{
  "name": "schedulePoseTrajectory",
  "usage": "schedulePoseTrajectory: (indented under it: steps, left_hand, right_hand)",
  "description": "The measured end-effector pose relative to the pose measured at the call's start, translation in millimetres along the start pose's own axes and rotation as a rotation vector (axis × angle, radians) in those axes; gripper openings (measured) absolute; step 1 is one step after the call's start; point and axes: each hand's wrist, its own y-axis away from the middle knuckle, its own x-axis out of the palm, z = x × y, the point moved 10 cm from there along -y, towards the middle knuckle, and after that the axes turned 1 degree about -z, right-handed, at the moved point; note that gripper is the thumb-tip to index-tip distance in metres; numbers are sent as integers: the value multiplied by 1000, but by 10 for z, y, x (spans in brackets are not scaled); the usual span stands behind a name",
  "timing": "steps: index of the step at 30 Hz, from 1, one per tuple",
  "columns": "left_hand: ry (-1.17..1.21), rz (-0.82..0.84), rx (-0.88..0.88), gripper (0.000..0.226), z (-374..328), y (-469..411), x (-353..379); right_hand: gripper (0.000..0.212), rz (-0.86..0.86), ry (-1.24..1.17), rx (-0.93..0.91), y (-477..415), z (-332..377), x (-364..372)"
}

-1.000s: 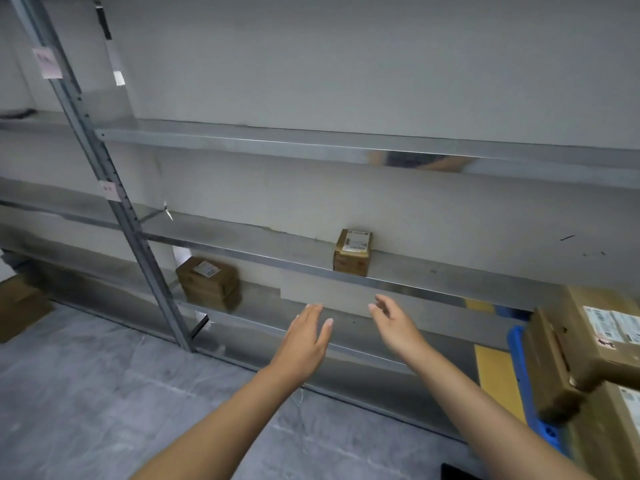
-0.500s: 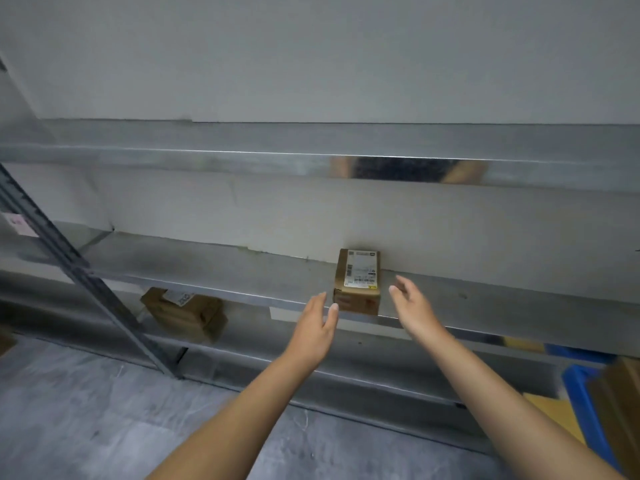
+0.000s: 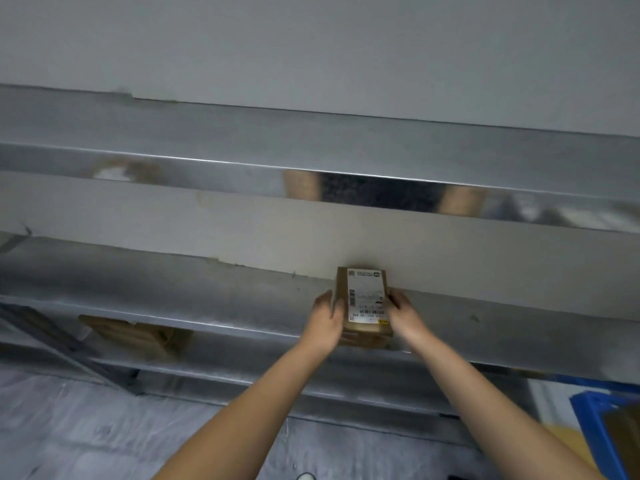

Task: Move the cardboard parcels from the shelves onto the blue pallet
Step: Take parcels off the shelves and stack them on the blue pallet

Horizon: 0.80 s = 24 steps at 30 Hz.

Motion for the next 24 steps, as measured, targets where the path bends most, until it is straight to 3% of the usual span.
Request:
schedulePoseTrajectory:
  steps: [4, 8, 13, 24]
  left_hand:
    - [93, 59, 95, 19, -81, -312, 105]
    - [177, 125, 109, 24, 51, -441, 186]
    - [238, 189, 41, 47, 211, -449, 303]
    - [198, 126, 52, 46, 77, -97, 178]
  right_hand:
    - [25, -29, -27, 10, -142, 7, 35]
    - [23, -20, -177, 10, -169, -35, 109]
    - [33, -8, -316, 8, -105, -99, 244]
    - [45, -7, -360, 40, 250, -116, 214]
